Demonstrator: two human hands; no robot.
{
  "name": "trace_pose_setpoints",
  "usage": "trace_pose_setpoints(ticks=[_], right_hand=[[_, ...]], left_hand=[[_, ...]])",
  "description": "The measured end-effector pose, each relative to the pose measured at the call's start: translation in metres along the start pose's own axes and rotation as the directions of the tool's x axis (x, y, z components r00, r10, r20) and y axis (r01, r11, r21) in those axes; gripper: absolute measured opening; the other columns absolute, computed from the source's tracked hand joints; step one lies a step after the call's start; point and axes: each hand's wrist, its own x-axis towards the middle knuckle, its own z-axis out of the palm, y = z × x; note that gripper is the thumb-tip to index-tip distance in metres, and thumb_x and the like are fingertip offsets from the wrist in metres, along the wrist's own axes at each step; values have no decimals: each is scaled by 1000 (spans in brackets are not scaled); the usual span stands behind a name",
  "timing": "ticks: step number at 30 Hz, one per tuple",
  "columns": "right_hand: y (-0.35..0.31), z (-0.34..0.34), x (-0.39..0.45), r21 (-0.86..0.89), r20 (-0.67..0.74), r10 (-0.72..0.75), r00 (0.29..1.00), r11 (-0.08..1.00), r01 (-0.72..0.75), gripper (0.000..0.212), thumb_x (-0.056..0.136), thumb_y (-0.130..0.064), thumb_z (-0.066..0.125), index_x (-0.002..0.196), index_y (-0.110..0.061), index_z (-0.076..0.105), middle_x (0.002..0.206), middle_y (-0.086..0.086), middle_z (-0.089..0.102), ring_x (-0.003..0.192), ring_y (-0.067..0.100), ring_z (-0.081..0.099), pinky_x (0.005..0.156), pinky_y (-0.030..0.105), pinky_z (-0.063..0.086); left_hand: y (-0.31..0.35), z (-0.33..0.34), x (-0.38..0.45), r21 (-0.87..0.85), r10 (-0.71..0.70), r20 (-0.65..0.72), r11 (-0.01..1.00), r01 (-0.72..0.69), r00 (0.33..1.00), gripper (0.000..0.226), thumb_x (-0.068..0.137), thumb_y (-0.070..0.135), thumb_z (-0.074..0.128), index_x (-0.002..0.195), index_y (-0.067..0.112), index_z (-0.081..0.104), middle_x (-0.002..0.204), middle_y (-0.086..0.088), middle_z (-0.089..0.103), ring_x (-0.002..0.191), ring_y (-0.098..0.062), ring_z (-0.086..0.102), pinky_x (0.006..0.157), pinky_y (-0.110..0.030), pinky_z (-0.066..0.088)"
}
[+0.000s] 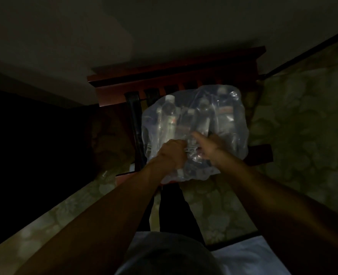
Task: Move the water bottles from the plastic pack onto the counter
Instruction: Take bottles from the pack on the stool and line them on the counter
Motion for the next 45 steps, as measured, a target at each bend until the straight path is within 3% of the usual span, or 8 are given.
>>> trace_pose_setpoints(ticks=[4, 7, 11, 21, 30, 36, 41, 45], right_hand=[[-2, -21, -22, 42, 135, 84, 987, 995, -90, 28, 75, -50, 69, 81, -23, 66, 81, 0, 68, 72, 16, 65, 43, 19, 49], [-5, -35, -41, -5, 216, 124, 968, 992, -126, 29, 80, -52, 67, 80, -23, 63, 79, 2, 68, 67, 15, 67, 45, 19, 52], [-12, -46, -62, -158, 277, 62, 959, 987, -19, 38, 73, -54, 74, 90, -23, 60, 91, 1, 67, 75, 14, 69, 46, 19, 53], [-18, -55, -71, -158, 701, 113, 704, 987, -1, 56, 65, -53, 80, 113, -27, 67, 132, 2, 57, 113, 16, 63, 85, 30, 55], [-23, -6, -56, -209, 286, -90, 954, 966, 154, 36, 93, -19, 61, 128, -13, 53, 105, 6, 65, 83, 16, 62, 72, 33, 56], [-9, 4, -47, -443, -55, -127, 990, 892, 89, 90, 95, -27, 57, 151, -2, -9, 161, 18, 3, 145, 34, 17, 114, 37, 23], [6, 20, -30, -541, -99, -144, 985, 838, 68, 97, 93, -33, 55, 150, -6, -19, 158, 22, -18, 146, 40, -5, 119, 44, 13], [-4, 16, -10, -517, -189, -98, 977, 856, -15, 105, 90, -40, 58, 148, -18, -27, 159, 19, -18, 146, 43, -1, 118, 56, 11]], left_hand=[[7, -5, -5, -278, -85, 19, 957, 87, 996, 35, 102, 15, 46, 130, 0, 59, 135, -20, 58, 122, -34, 57, 104, -35, 45], [20, -14, -9, -671, -167, 57, 723, 162, 984, 42, 103, 33, 45, 119, -1, 65, 118, -23, 68, 108, -36, 65, 93, -44, 55], [42, -26, -15, -792, -197, 183, 551, 263, 963, 59, 94, 52, 56, 119, -1, 65, 114, -22, 70, 106, -36, 67, 99, -45, 53], [15, -87, -52, -179, -167, 268, 959, 219, 949, 42, 85, 52, 66, 89, 10, 65, 77, -5, 62, 63, -17, 58, 53, -22, 43], [-3, -108, -61, -134, -93, 267, 982, 132, 959, 47, 61, 63, 71, 82, 22, 69, 88, 2, 69, 81, -15, 67, 67, -27, 51], [7, -112, -75, -268, 61, 229, 963, 2, 972, 53, 65, 66, 68, 84, 17, 76, 82, 3, 75, 85, -19, 72, 80, -34, 58], [9, -119, -74, -344, 83, 148, 938, -27, 985, 35, 78, 56, 68, 64, 24, 73, 65, 9, 72, 57, -2, 68, 62, -24, 49], [1, -113, -72, -359, 22, 139, 933, 30, 990, 45, 75, 57, 69, 88, 14, 77, 84, 0, 78, 77, -14, 75, 73, -29, 57]])
